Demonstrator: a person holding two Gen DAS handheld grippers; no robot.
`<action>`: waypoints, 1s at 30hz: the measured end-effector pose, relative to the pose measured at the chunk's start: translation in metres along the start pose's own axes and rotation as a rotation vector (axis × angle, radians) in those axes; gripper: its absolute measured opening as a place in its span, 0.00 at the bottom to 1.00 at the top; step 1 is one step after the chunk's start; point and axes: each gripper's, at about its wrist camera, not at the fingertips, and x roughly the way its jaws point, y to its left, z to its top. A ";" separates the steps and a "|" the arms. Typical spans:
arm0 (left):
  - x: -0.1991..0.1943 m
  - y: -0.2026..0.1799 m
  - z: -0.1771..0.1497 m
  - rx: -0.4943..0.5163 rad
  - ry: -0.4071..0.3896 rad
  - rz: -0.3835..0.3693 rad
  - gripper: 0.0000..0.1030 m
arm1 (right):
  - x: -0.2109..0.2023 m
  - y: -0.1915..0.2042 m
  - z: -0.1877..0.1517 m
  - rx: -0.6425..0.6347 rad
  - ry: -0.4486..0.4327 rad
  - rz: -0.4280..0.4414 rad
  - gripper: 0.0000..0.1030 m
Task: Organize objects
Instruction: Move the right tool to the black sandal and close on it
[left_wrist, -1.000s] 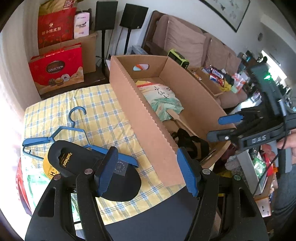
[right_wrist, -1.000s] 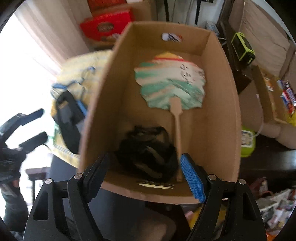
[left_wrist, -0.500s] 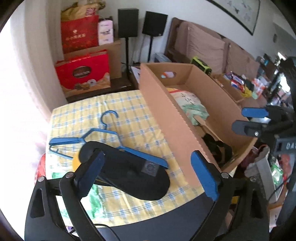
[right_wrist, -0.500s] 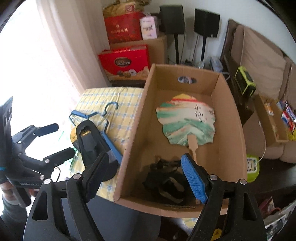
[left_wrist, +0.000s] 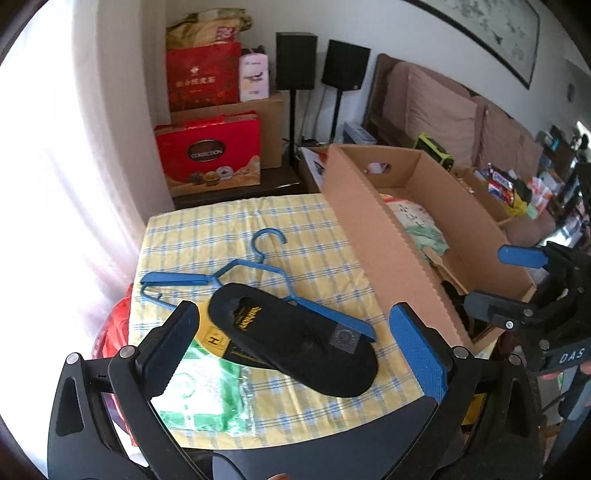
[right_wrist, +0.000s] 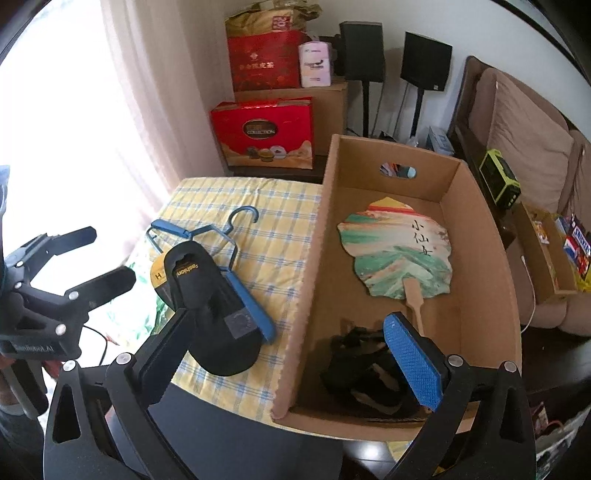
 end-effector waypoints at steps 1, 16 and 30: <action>0.000 0.002 -0.001 -0.002 0.002 0.009 1.00 | 0.001 0.002 0.000 -0.004 -0.001 0.001 1.00; 0.012 0.059 -0.020 -0.164 0.054 -0.029 1.00 | 0.022 0.052 0.007 -0.160 -0.013 0.027 1.00; 0.057 0.099 -0.058 -0.309 0.152 -0.084 0.90 | 0.073 0.096 -0.011 -0.228 0.082 0.152 0.82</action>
